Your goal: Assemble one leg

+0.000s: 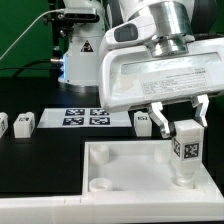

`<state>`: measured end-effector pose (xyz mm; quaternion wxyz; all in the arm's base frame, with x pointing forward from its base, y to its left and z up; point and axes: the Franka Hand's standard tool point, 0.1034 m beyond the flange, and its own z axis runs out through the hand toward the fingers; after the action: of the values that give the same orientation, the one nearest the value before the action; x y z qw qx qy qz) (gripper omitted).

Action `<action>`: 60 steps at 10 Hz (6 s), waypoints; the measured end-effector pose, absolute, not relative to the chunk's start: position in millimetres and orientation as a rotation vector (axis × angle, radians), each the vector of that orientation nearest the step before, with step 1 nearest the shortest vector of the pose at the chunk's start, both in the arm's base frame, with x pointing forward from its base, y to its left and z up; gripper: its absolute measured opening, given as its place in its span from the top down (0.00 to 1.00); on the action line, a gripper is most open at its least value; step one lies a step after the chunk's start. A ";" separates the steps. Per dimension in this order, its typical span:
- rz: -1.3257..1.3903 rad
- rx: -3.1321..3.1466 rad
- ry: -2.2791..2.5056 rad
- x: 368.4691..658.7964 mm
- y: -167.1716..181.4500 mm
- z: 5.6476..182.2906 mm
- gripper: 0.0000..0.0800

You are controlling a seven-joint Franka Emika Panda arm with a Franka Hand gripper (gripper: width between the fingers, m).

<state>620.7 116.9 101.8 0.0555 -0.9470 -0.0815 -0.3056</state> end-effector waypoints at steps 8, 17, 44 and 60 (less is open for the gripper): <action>-0.908 -2.885 -0.248 613.5 113.0 88.3 0.63; -0.896 -2.886 -0.251 613.3 115.9 83.6 0.25; 0.058 -2.967 -0.223 622.5 116.3 77.4 0.55; 0.219 -2.255 1.804 627.6 126.7 73.7 0.29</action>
Offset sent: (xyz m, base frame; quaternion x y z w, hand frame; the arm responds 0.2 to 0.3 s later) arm -0.0135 0.0028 -0.0088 0.0013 0.0031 0.0026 1.0000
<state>627.6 126.7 73.7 0.1226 -0.7728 0.6182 0.0749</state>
